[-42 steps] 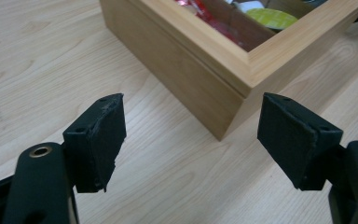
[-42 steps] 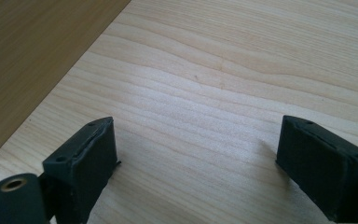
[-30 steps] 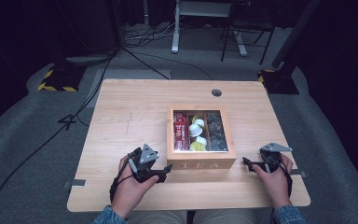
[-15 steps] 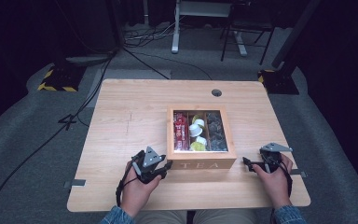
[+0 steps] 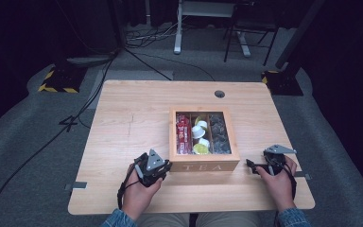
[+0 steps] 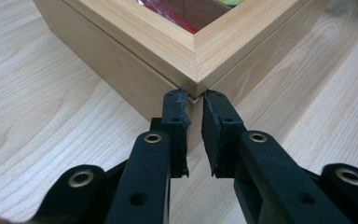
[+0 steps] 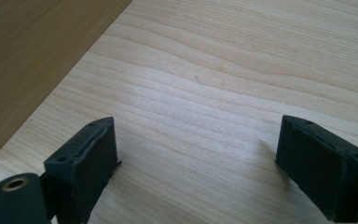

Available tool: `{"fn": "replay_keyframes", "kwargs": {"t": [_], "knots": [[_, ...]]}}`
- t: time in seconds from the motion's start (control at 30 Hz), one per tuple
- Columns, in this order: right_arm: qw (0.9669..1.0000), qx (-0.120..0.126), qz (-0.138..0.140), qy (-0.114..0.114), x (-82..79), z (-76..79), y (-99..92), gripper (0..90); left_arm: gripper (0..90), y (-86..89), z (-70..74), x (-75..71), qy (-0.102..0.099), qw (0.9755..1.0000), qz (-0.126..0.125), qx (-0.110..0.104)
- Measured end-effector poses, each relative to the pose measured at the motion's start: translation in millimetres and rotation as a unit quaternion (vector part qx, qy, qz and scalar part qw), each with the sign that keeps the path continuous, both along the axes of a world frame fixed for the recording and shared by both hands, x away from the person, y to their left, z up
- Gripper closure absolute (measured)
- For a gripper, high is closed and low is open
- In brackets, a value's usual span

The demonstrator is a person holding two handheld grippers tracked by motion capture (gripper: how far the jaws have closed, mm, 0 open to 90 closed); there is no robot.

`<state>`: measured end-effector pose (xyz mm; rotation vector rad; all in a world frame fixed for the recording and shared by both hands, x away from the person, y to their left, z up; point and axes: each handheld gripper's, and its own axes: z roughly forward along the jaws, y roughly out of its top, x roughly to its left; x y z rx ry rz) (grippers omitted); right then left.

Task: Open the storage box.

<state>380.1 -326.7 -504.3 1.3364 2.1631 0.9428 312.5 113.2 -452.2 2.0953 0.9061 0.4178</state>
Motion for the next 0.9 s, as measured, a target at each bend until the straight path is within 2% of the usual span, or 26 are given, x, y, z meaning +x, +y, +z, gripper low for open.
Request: {"fn": "replay_keyframes", "kwargs": {"t": [0.13, 0.2, 0.23, 0.3, 0.43, 0.47, 0.57, 0.67, 0.73, 0.8, 0.9], "knots": [[1.0, 0.001, 0.001, 0.0, -0.2, 0.1, -0.1, 13.3, 80.7, -0.2, 0.3, -0.2, -0.002, 1.0, 0.0, -0.005], [0.9999, 0.003, 0.011, -0.003, -1.4, 0.6, -1.3, 19.3, 81.1, 0.0, 1.0, 0.1, -0.004, 1.0, -0.002, -0.004], [0.9996, 0.008, 0.026, 0.0, -2.5, 2.3, -2.8, 25.7, 81.1, 0.0, 1.2, 0.3, -0.004, 1.0, -0.003, -0.004], [0.9987, 0.023, 0.045, -0.003, -5.1, 10.7, -4.6, 25.8, 81.1, 0.0, 1.4, 0.3, -0.002, 1.0, -0.003, -0.004], [0.9968, 0.026, 0.071, -0.027, -13.3, 32.8, -1.8, 27.4, 81.0, 0.1, 1.7, 0.4, -0.004, 1.0, -0.004, -0.004], [0.9956, 0.028, 0.083, -0.035, -16.8, 39.4, 0.5, 28.3, 81.0, 0.0, 1.8, 0.4, -0.004, 1.0, -0.004, -0.004], [0.9907, 0.025, 0.128, -0.041, -24.5, 54.0, 9.4, 28.3, 80.8, -0.3, 1.7, 0.4, -0.005, 1.0, -0.004, -0.006], [0.9823, 0.028, 0.182, -0.035, -31.0, 64.5, 24.7, 27.3, 79.7, -0.4, 2.2, 1.2, -0.004, 1.0, -0.006, -0.007], [0.9788, 0.025, 0.199, -0.04, -34.6, 67.6, 35.8, 29.6, 79.2, -0.3, 2.2, 1.7, -0.005, 1.0, -0.006, -0.006], [0.9772, 0.002, 0.207, -0.048, -35.5, 68.4, 46.2, 30.8, 78.9, -0.9, 2.0, 1.5, -0.004, 0.9999, -0.005, -0.008], [0.9737, -0.038, 0.211, -0.075, -33.0, 67.4, 57.9, 28.5, 78.0, -1.4, 2.0, 1.4, -0.004, 1.0, -0.004, -0.007]]}}
